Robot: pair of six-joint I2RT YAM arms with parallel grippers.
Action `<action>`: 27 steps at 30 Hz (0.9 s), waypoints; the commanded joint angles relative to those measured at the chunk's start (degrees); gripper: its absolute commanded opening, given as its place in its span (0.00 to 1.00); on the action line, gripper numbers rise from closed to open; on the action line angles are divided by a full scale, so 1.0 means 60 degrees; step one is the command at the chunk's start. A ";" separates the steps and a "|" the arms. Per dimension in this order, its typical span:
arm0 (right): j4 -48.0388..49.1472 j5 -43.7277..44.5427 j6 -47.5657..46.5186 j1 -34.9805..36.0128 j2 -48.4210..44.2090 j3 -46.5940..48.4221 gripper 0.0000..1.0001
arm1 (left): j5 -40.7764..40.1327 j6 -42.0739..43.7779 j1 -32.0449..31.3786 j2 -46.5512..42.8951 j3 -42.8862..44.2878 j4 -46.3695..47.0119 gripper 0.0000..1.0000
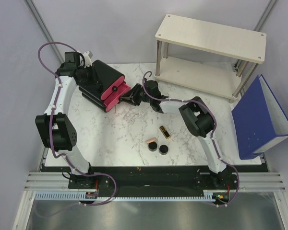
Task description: Organize the makeup
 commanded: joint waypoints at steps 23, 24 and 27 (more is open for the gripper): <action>-0.1527 0.0134 -0.1896 -0.0192 -0.2640 -0.2584 0.47 | -0.1107 0.0487 0.0030 0.1124 -0.0547 -0.2266 0.18; -0.2037 0.0338 -0.2100 -0.0221 -0.2728 -0.2511 0.50 | -0.1093 0.0501 0.0030 0.1124 -0.0518 -0.2266 0.18; -0.2843 0.0632 -0.2702 -0.0222 -0.3109 -0.2467 0.55 | -0.1107 0.0545 0.0016 0.1139 -0.0445 -0.2281 0.18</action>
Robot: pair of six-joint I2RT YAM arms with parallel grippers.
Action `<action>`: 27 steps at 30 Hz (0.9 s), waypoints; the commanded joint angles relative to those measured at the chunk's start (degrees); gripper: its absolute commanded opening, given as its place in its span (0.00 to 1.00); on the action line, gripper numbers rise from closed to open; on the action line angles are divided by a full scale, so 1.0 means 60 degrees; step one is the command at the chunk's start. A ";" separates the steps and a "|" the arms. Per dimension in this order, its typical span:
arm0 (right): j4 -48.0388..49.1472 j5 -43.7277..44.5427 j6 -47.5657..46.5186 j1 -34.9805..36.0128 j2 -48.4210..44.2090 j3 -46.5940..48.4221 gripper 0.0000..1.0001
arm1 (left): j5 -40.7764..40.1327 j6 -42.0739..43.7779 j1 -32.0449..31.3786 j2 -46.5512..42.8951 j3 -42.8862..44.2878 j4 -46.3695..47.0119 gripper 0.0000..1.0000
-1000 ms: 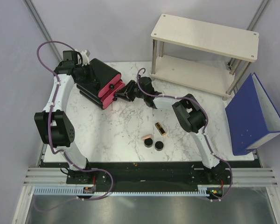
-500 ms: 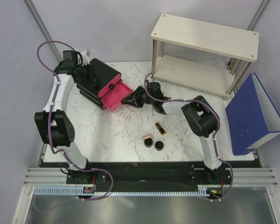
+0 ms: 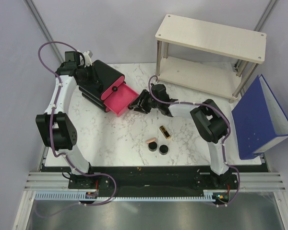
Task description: Organize the makeup
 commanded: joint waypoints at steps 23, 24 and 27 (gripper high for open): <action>-1.1005 0.3882 -0.7362 0.0875 -0.3890 0.1037 0.57 | -0.0719 0.0531 0.0030 0.1209 -0.0393 -0.2303 0.18; -1.1108 0.3955 -0.7377 0.1093 -0.4080 0.0890 0.57 | -0.0734 0.0531 0.0030 0.1209 -0.0407 -0.2289 0.18; -1.1430 0.4204 -0.7319 0.1431 -0.4491 0.0260 0.58 | -0.0748 0.0545 0.0016 0.1180 -0.0465 -0.2274 0.18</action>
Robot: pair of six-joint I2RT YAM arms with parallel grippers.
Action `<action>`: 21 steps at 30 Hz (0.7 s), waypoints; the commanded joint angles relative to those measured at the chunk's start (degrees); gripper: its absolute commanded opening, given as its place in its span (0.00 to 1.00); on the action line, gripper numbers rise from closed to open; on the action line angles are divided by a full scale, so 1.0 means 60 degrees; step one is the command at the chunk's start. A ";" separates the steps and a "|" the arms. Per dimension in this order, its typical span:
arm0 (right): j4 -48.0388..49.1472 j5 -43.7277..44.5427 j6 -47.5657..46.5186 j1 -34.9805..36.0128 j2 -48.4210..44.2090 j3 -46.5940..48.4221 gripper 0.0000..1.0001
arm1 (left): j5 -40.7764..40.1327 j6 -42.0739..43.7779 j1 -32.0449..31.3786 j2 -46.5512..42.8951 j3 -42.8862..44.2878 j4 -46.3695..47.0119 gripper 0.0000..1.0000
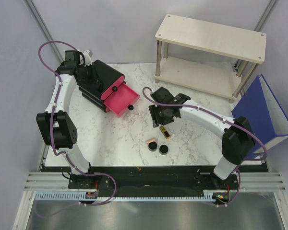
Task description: Organize the makeup
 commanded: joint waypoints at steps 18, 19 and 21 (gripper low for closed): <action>0.0434 0.0467 -0.0363 0.1434 -0.1462 -0.3516 0.70 | -0.0773 0.0571 0.0012 0.0884 -0.0933 -0.2183 0.18; 0.0609 0.0423 -0.0451 0.1463 -0.1374 -0.3531 0.70 | -0.0773 0.0586 0.0027 0.0870 -0.0948 -0.2168 0.18; 0.0757 0.0335 -0.0510 0.1522 -0.1110 -0.3502 0.70 | -0.0759 0.0586 0.0027 0.0855 -0.1021 -0.2154 0.18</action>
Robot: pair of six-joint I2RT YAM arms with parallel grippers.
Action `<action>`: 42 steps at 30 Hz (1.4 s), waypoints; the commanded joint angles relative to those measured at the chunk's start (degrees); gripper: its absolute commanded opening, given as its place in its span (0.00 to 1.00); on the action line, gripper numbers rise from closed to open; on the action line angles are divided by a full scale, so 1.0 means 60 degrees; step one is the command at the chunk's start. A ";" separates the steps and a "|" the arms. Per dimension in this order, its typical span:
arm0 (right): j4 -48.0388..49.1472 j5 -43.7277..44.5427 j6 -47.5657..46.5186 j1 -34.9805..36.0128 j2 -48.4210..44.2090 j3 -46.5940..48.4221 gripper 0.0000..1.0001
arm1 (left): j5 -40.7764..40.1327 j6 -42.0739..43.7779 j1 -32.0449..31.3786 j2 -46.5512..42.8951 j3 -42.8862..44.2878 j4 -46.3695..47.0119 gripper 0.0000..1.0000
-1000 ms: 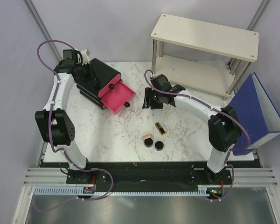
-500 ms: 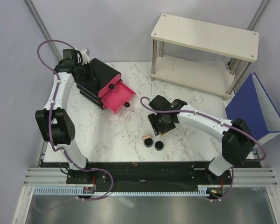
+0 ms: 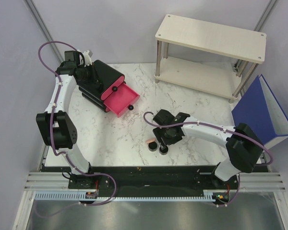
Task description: Organize the makeup
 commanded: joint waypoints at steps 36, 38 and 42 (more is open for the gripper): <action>0.0043 0.0069 -0.0979 0.0343 0.1955 0.2626 0.15 | -0.0861 0.0615 0.0005 0.0932 -0.0912 -0.2241 0.18; 0.0013 0.0070 -0.1068 0.0285 0.2218 0.3373 0.15 | -0.0846 0.0615 0.0019 0.0917 -0.0955 -0.2241 0.18; 0.0057 -0.0091 -0.1214 0.0079 0.2862 0.4677 0.15 | -0.0788 0.0615 0.0019 0.0873 -0.0985 -0.2241 0.19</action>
